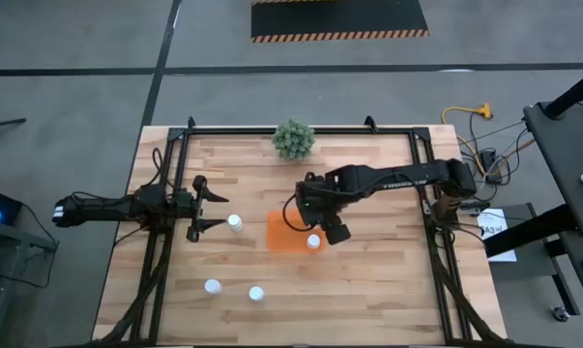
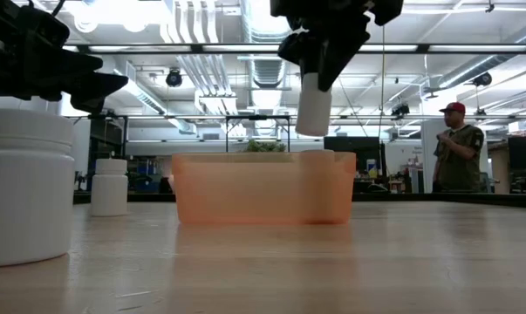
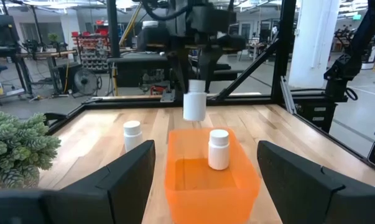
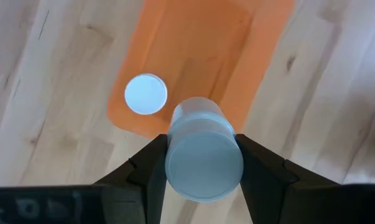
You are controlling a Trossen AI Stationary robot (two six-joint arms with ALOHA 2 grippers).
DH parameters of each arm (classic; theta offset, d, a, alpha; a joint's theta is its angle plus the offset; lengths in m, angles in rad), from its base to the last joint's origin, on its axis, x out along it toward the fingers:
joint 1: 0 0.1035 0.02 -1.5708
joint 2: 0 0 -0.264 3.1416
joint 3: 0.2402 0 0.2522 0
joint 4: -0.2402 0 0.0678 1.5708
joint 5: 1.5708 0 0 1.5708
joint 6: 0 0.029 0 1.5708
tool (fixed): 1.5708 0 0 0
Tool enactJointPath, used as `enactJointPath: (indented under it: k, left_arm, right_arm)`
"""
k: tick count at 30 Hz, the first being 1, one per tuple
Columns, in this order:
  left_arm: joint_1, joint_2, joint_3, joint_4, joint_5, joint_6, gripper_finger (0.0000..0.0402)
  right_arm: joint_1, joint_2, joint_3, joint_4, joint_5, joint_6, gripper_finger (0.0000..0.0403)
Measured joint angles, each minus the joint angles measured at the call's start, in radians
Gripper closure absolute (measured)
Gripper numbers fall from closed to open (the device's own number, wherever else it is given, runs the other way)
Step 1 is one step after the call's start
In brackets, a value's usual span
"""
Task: Pick and place pill bottles into a basket
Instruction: Put the white medicine bottle into the orange bin
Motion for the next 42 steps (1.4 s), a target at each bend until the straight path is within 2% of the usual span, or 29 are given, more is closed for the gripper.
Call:
enactJointPath:
  k: [22, 35, 42]
  left_arm:
    - [0.000, 0.001, 0.000, 0.000, 0.000, 0.000, 0.0136]
    - [0.000, 0.001, 0.000, -0.001, 0.000, 0.000, 0.0136]
    - [0.000, 0.001, 0.000, -0.001, 0.000, 0.000, 0.0136]
  right_arm:
    - [-0.039, 0.193, -0.003, 0.016, -0.002, -0.074, 0.0251]
    - [-0.039, 0.192, -0.021, 0.058, -0.003, -0.073, 0.0250]
    - [-0.038, 0.192, -0.028, 0.057, -0.002, -0.071, 0.0234]
